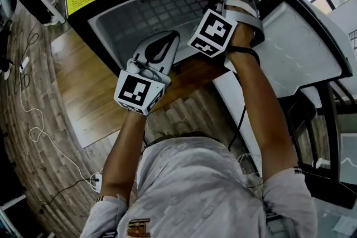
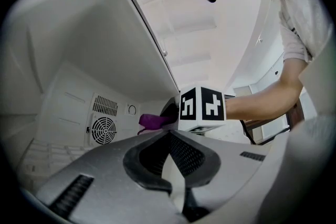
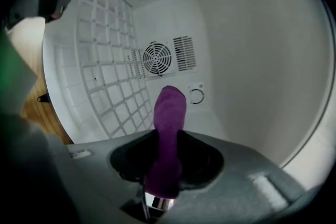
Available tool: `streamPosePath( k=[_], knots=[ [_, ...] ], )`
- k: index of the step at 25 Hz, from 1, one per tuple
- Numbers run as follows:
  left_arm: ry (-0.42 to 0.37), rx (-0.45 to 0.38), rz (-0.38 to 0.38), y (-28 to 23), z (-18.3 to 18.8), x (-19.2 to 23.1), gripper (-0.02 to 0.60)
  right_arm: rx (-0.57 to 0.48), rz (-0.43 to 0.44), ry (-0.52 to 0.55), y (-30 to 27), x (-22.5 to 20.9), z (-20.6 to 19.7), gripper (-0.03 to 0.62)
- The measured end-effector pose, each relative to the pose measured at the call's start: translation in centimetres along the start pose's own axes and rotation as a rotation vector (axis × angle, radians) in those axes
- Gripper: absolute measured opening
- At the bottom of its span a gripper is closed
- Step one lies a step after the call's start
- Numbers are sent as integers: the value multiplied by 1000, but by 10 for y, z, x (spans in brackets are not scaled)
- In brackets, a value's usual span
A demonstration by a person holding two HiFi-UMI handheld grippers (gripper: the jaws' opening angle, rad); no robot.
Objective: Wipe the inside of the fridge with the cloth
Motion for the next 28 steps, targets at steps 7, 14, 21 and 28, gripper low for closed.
streamPosePath(
  k=[7, 14, 21, 28],
  knots=[
    [1, -11, -24, -4, 3, -9, 0, -22, -59, -44, 27, -25, 0, 110],
    [8, -19, -33, -7, 4, -12, 0, 35, -105, -25, 15, -42, -16, 110],
    [16, -15, -42, -10, 1, -11, -1, 76, -98, -25, -6, -44, -16, 110],
    [14, -13, -30, -8, 0, -9, 0, 89, -49, -7, -25, -36, -11, 110]
  ],
)
Point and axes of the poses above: the fingertips, and each gripper's own axes: y backward along the fingers, x to its left, z out of its top, the point moved 4 cm from there along y, backward along the fingers, and after that the axes turned 11 degrees about z, right-handed, at the moved point
